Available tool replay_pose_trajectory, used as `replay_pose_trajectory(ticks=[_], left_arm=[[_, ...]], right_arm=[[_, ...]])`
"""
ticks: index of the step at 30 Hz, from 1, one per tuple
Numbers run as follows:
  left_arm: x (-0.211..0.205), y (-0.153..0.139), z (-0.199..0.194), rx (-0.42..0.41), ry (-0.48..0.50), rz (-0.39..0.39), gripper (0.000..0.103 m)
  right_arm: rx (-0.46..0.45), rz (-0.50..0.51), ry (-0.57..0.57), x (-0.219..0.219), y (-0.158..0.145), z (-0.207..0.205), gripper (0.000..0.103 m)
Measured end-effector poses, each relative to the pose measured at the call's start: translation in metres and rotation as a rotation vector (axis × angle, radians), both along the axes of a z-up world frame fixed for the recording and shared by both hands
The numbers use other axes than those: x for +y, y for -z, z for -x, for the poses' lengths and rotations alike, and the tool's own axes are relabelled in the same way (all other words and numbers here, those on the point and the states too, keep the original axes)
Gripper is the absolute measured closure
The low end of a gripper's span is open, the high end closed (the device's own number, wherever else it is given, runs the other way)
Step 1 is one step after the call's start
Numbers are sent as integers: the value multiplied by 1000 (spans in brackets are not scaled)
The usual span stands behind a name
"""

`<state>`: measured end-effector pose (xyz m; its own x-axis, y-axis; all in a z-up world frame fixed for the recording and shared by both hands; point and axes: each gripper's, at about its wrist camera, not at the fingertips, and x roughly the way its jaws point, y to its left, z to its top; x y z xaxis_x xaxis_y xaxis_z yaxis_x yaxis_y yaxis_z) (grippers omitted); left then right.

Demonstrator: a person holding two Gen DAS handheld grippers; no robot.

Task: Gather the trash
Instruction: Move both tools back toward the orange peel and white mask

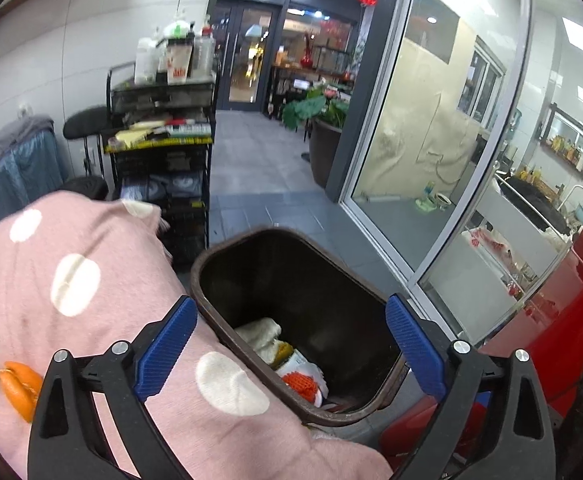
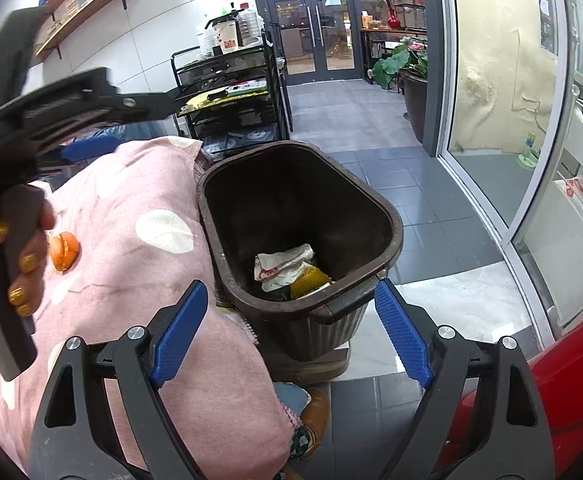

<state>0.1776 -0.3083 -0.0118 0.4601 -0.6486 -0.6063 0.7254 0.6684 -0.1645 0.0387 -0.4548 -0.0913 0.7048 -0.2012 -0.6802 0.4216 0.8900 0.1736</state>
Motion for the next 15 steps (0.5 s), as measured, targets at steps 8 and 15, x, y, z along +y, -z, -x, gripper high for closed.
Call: replay_pose_trajectory(ticks=[8, 15], left_arm=[[42, -20, 11, -45, -51, 60, 6], [83, -26, 19, -91, -133, 50, 6]], right_arm=[[-14, 7, -35, 15, -8, -4, 17], [-27, 27, -107, 39, -19, -18, 17]])
